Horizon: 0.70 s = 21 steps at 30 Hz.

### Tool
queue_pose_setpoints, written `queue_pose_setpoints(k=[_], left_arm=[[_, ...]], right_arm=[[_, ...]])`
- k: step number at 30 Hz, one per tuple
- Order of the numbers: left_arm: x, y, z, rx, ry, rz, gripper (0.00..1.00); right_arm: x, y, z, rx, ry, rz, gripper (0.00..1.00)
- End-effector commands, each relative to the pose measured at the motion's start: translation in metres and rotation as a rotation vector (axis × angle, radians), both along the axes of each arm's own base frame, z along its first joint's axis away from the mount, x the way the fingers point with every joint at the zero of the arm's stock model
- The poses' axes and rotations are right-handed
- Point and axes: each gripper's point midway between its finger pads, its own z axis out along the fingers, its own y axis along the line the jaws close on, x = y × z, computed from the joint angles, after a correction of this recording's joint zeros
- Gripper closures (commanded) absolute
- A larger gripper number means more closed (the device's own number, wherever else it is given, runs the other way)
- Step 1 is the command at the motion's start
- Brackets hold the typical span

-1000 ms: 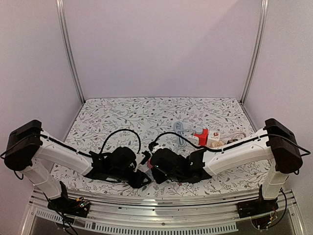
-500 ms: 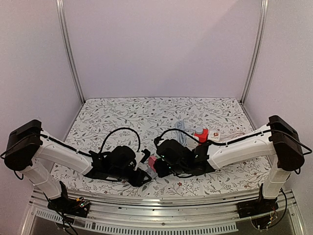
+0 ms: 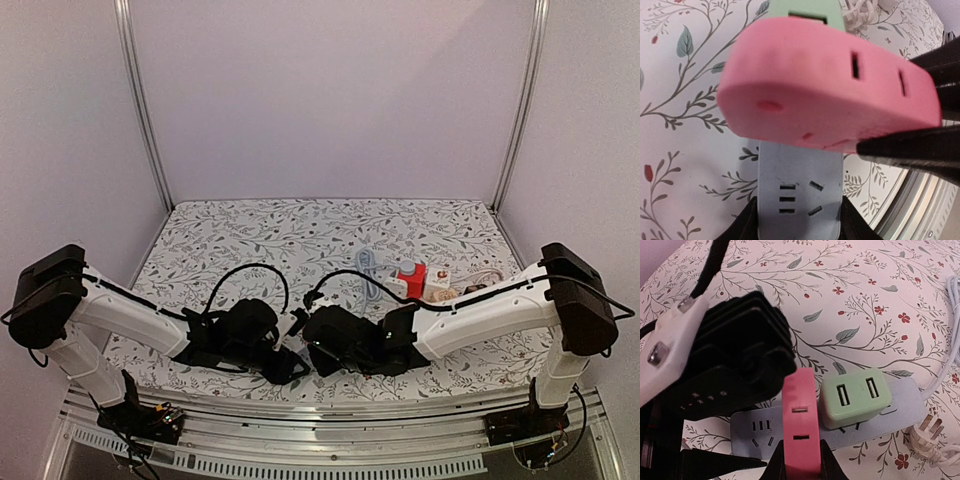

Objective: Pull the plug off the socket
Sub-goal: Remove the plug from the socket.

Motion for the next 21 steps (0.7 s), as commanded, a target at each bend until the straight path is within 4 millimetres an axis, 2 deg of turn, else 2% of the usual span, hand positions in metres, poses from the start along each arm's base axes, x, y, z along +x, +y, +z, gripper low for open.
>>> queue_pose_setpoints(k=[1, 5, 13, 21], left_arm=[[0.005, 0.023, -0.016, 0.079, 0.019, 0.071, 0.88], [0.005, 0.024, -0.017, 0.080, 0.021, 0.075, 0.88], [0.003, 0.028, -0.022, 0.099, 0.027, 0.075, 0.88], [0.003, 0.029, -0.025, 0.106, 0.030, 0.075, 0.89]], right_arm=[[0.000, -0.014, -0.003, -0.099, -0.052, -0.031, 1.00], [0.004, -0.017, 0.000, -0.072, -0.026, -0.054, 1.00], [0.021, -0.033, -0.008, 0.036, 0.112, -0.138, 1.00], [0.027, -0.035, -0.009, 0.105, 0.173, -0.154, 1.00]])
